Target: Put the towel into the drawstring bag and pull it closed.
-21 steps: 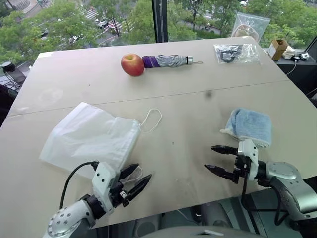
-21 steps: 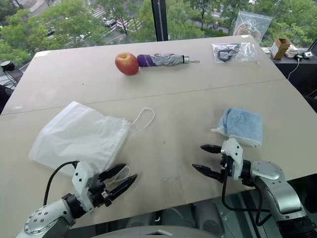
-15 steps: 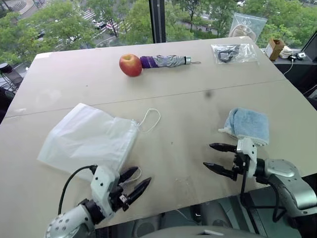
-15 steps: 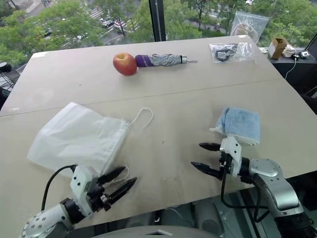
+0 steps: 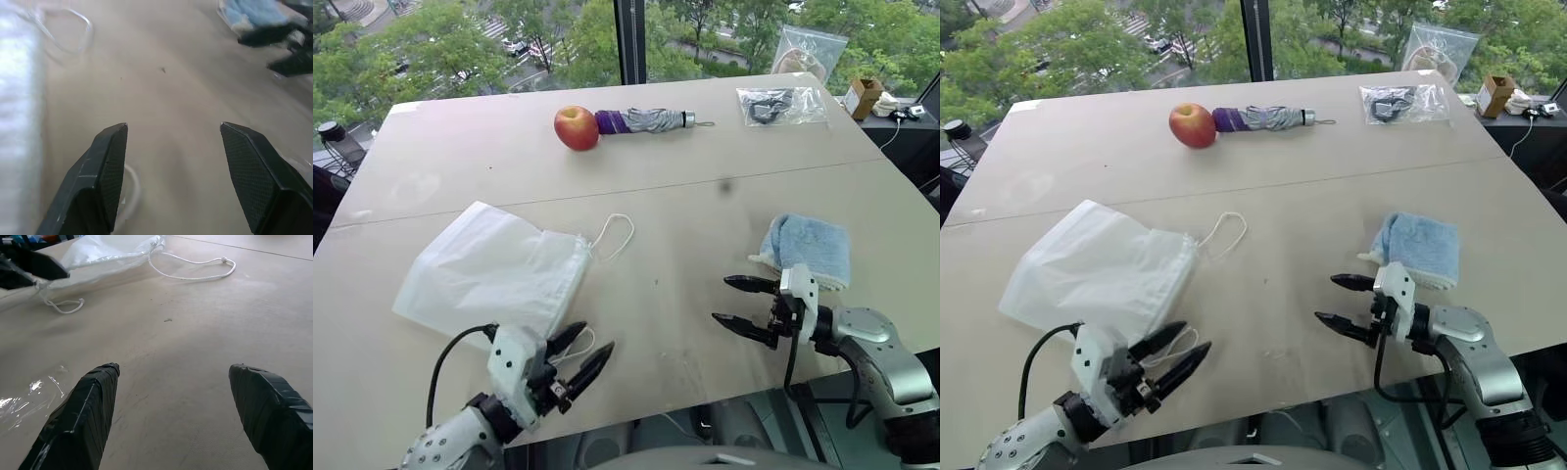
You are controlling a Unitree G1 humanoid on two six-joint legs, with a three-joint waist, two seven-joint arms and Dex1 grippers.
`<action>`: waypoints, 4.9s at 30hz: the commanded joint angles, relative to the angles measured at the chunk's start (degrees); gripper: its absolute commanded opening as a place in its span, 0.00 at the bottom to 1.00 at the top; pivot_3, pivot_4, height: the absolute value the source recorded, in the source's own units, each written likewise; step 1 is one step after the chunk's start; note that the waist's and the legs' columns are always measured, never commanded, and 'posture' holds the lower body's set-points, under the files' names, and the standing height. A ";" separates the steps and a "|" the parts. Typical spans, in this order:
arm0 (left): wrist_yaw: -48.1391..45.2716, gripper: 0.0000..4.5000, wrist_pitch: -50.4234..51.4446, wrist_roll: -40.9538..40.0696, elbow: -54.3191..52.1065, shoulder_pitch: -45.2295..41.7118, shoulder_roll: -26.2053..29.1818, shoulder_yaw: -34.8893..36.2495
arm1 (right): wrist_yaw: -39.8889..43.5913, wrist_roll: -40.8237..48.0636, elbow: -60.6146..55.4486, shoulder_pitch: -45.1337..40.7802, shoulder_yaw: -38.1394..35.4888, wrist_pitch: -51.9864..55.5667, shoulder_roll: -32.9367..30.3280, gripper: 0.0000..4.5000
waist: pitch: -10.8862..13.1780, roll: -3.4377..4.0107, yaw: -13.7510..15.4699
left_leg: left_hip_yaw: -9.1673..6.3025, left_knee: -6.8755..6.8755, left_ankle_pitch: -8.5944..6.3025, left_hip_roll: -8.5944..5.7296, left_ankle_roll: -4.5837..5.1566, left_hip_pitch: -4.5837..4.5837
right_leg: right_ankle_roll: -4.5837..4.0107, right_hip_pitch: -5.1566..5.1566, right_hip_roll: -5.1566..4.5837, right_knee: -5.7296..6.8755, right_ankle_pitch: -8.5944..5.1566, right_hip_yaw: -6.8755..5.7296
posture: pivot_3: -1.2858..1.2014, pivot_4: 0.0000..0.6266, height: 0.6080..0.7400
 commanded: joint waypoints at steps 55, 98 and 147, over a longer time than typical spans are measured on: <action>32.46 0.00 -17.47 43.40 15.96 -21.11 -14.72 -2.57 | -16.39 -7.47 -1.53 -15.41 -9.16 12.22 -7.50 0.97 | -0.08 -0.04 0.39 | -0.06 0.30 0.00 -0.04 0.01 -0.01 | 0.01 0.11 0.02 0.21 0.04 -0.01 | 0.52 0.24 1.00; 22.75 0.00 -5.32 37.45 14.24 -32.12 -11.79 -6.60 | -19.35 -24.86 62.38 -44.04 -3.48 14.00 -3.89 0.93 | -0.55 -0.82 -1.83 | 0.11 0.78 -0.06 -0.01 0.12 1.25 | 0.02 1.33 0.04 0.49 0.02 0.26 | 0.52 0.24 1.00; 5.19 0.00 20.13 -6.58 12.04 -51.46 -2.88 -4.33 | -28.55 -3.02 1.80 -37.90 8.51 38.09 19.62 0.04 | 0.18 0.21 -1.45 | -0.35 0.54 -0.21 -0.05 0.21 -0.27 | -0.01 -0.03 0.12 0.42 0.07 -0.09 | 0.52 0.24 1.00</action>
